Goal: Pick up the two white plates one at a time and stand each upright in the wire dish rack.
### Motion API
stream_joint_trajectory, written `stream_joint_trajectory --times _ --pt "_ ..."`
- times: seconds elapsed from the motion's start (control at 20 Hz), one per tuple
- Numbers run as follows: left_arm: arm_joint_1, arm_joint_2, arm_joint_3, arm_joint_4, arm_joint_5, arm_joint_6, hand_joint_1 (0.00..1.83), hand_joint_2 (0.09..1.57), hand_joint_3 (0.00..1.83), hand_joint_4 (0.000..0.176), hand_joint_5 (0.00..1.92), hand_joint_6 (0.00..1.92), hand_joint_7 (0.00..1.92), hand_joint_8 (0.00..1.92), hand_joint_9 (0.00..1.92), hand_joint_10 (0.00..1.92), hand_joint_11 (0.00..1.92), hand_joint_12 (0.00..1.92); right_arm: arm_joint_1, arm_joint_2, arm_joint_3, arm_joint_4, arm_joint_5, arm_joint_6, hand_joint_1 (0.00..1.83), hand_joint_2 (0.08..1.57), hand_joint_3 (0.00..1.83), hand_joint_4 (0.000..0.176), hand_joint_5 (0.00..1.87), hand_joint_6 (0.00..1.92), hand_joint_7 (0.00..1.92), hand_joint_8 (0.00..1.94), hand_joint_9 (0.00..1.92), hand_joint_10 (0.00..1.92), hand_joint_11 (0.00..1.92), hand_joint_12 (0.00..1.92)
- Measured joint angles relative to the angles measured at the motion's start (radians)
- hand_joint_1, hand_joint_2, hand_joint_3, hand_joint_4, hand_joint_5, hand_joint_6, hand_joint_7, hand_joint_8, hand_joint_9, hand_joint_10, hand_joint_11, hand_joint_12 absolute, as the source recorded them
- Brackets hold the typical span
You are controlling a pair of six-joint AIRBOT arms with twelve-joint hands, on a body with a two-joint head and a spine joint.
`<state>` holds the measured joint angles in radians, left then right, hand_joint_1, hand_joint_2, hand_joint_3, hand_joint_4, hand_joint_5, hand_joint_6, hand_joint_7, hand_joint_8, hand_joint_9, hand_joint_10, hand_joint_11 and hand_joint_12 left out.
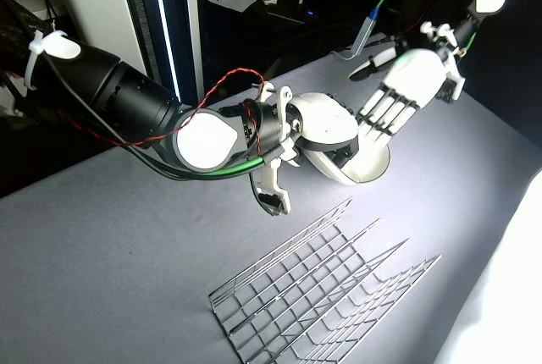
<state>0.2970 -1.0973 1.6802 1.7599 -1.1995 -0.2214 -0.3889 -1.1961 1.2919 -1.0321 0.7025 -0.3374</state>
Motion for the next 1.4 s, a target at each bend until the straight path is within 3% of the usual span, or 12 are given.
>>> stream_joint_trajectory --times 0.5,0.55,0.6,0.7,0.75,0.8,0.85,0.95,1.0,1.05,1.15,1.4 --pt "-0.070 0.161 -0.056 0.007 0.005 -0.072 0.00 1.08 0.01 0.000 0.07 0.01 0.02 0.01 0.00 0.00 0.00 0.00 0.077 0.085 -0.119 0.222 -0.039 0.018 1.40 1.04 0.00 0.000 1.05 0.77 1.12 0.68 1.13 0.92 0.94 0.97" --pt "-0.070 0.169 -0.056 0.012 0.006 -0.073 0.00 1.08 0.00 0.000 0.07 0.01 0.03 0.01 0.00 0.00 0.00 0.00 0.082 0.093 -0.134 0.238 -0.052 0.018 1.48 1.04 0.01 0.000 1.06 0.71 1.11 0.66 1.14 0.80 0.87 1.39" --pt "-0.069 0.187 -0.061 0.028 0.008 -0.074 0.00 1.08 0.00 0.000 0.08 0.01 0.03 0.01 0.00 0.00 0.00 0.00 0.089 0.111 -0.160 0.272 -0.061 0.019 1.41 1.04 0.00 0.000 1.05 0.76 1.14 0.67 1.12 0.90 0.89 1.16" --pt "-0.066 0.212 -0.062 0.050 0.013 -0.076 0.00 1.07 0.00 0.000 0.08 0.01 0.03 0.01 0.00 0.00 0.00 0.00 0.111 0.142 -0.201 0.328 -0.080 0.022 1.40 1.05 0.00 0.000 1.05 0.79 1.10 0.73 1.11 0.94 0.95 1.03" --pt "-0.063 0.223 -0.062 0.056 0.015 -0.076 0.00 1.07 0.00 0.000 0.07 0.01 0.02 0.00 0.00 0.00 0.00 0.00 0.126 0.159 -0.223 0.372 -0.096 0.023 1.48 1.04 0.00 0.000 1.06 0.73 1.13 0.62 1.14 0.79 0.90 1.37" --pt "-0.061 0.230 -0.062 0.058 0.017 -0.076 0.00 1.07 0.00 0.000 0.07 0.01 0.02 0.00 0.00 0.00 0.00 0.00 0.138 0.171 -0.238 0.399 -0.108 0.026 1.42 1.03 0.00 0.000 1.07 0.75 1.17 0.60 1.16 0.84 0.94 1.13" --pt "-0.062 0.238 -0.062 0.058 0.019 -0.077 0.00 1.06 0.00 0.000 0.07 0.00 0.02 0.00 0.00 0.00 0.00 0.00 0.153 0.183 -0.252 0.419 -0.117 0.028 1.48 1.03 0.00 0.000 1.06 0.71 1.14 0.61 1.18 0.72 0.92 1.38" --pt "-0.081 0.251 -0.061 0.061 0.023 -0.091 0.00 1.07 0.00 0.000 0.07 0.01 0.02 0.00 0.00 0.00 0.00 0.00 0.179 0.206 -0.287 0.495 -0.152 0.037 1.50 1.04 0.00 0.000 1.04 0.72 1.11 0.65 1.19 0.69 0.90 1.46" --pt "-0.081 0.252 -0.060 0.053 0.024 -0.095 0.00 1.07 0.00 0.000 0.07 0.00 0.02 0.00 0.00 0.00 0.00 0.00 0.187 0.210 -0.294 0.521 -0.167 0.037 1.42 1.04 0.00 0.000 1.04 0.78 1.11 0.70 1.17 0.82 0.94 1.17" --pt "-0.081 0.252 -0.060 0.048 0.026 -0.099 0.00 1.08 0.00 0.000 0.08 0.01 0.03 0.00 0.00 0.00 0.00 0.00 0.202 0.214 -0.302 0.571 -0.191 0.038 1.48 1.04 0.00 0.000 1.04 0.73 1.10 0.67 1.17 0.73 0.92 1.40" --pt "-0.081 0.253 -0.061 0.055 0.026 -0.102 0.00 1.08 0.00 0.000 0.09 0.01 0.03 0.01 0.00 0.00 0.00 0.00 0.225 0.219 -0.306 0.645 -0.235 0.040 1.40 1.04 0.00 0.000 1.01 0.83 1.12 0.70 1.15 0.86 0.96 1.04" --pt "-0.094 0.245 -0.097 0.045 0.029 -0.102 0.00 1.08 0.00 0.000 0.09 0.01 0.03 0.00 0.00 0.00 0.00 0.00 0.281 0.232 -0.296 0.892 -0.345 0.040 1.40 1.04 0.00 0.000 1.04 0.79 1.10 0.73 1.15 0.89 0.94 0.98"
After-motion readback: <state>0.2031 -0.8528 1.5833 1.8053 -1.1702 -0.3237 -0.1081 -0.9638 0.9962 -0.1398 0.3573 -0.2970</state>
